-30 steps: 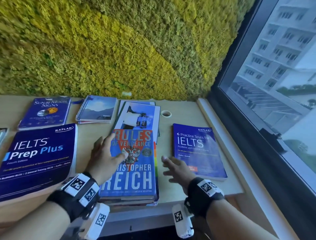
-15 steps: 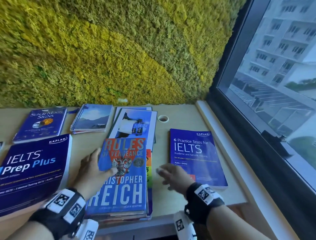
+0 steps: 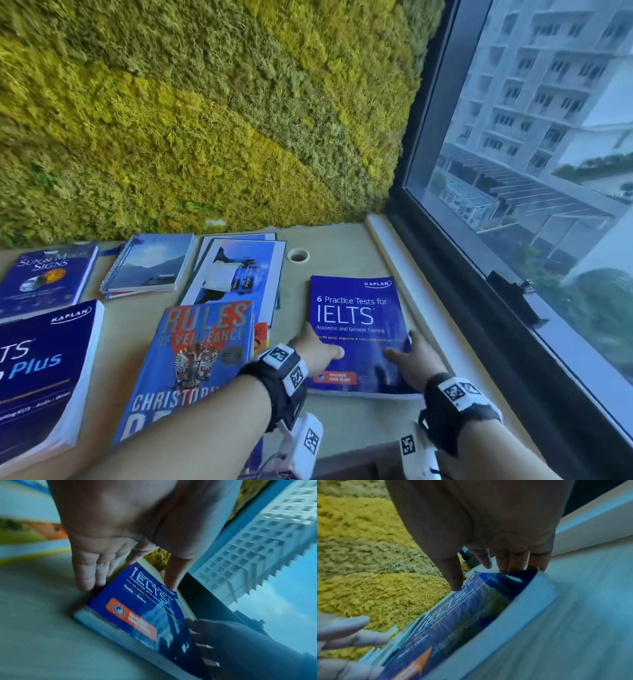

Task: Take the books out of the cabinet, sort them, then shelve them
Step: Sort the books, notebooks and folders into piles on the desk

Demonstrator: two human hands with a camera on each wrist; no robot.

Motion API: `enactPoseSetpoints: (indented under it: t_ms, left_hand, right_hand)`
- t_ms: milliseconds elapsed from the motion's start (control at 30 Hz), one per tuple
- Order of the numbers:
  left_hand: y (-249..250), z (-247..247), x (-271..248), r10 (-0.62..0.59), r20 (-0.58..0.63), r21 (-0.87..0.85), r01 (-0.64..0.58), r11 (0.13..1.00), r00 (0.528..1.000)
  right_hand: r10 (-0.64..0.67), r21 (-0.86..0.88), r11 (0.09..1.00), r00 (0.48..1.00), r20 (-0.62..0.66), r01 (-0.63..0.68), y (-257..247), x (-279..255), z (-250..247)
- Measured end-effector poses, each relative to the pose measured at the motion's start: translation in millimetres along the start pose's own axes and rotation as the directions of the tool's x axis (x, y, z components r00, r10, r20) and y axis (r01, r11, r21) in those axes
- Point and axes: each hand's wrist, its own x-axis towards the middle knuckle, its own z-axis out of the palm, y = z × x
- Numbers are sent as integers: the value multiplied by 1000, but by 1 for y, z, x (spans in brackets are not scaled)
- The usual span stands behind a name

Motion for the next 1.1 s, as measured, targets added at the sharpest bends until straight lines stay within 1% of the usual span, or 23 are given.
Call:
enactPoseSetpoints:
  t_ms: [67,100,133,200,233,267,333,367,400,467,500,567,600,667,733,833,867,967,1033,1100]
  left_hand:
    - [10,-3,-11,-82,-2,-101,81,992,997]
    - [14,-3,-13,-97,1,-159,96,983,995]
    - [18,-4,-19,-92,30,-203,97,974,995]
    - [24,-4,-23,-44,89,-272,67,960,995]
    - [25,-4,-22,-8,96,-324,39,945,995]
    - [26,-6,-26,25,106,-369,16,929,994]
    - [35,-29,-55,131,95,-437,-77,896,987]
    - [37,-46,-68,193,63,-481,-139,866,979]
    - [34,-65,-78,238,36,-533,-182,826,971]
    - [18,-109,-100,300,-20,-656,-239,716,954]
    - [6,-132,-111,313,-57,-720,-257,645,948]
    - [-27,-175,-132,286,-145,-792,-285,540,947]
    - [-49,-194,-140,244,-200,-804,-301,512,949]
    - [-94,-230,-157,147,-271,-812,-308,495,951]
    - [-149,-260,-170,28,-313,-805,-281,523,949]
    - [-226,-288,-187,-105,-380,-764,-248,595,919]
    - [-251,-294,-191,-143,-396,-744,-226,628,907]
    - [-319,-307,-189,-241,-447,-638,-118,761,862]
    - [-356,-313,-182,-250,-484,-496,-28,868,838]
    - [-383,-315,-174,-242,-479,-325,85,942,844]
  right_hand:
    - [28,74,997,999,-32,-26,11,7,5]
    - [47,115,993,998,-41,-42,14,8,6]
    - [68,148,987,997,-46,-61,19,10,7]
    - [111,275,956,994,-21,-101,18,9,7]
    - [129,363,923,992,13,-125,17,10,8]
    - [149,440,884,987,61,-160,14,8,7]
    - [152,529,821,975,161,-215,1,-1,5]
    - [113,574,794,976,184,-200,-7,-5,3]
    - [64,604,781,983,174,-158,-24,-16,1]
    - [-62,675,737,990,124,-38,-66,-42,-2]
    - [-138,719,695,983,118,11,-93,-58,-3]
    - [-291,796,602,947,135,71,-146,-87,3]
    - [-356,809,581,922,153,90,-173,-103,12]
    - [-442,800,587,877,191,121,-219,-126,43]
    - [-493,772,621,833,252,134,-260,-147,88]
    - [-524,675,717,774,356,174,-302,-169,172]
    - [-507,636,752,770,388,174,-312,-175,199]
    - [-451,496,840,789,416,219,-329,-174,276]
    - [-456,411,868,778,432,280,-333,-169,315]
    - [-471,305,879,765,439,367,-332,-171,338]
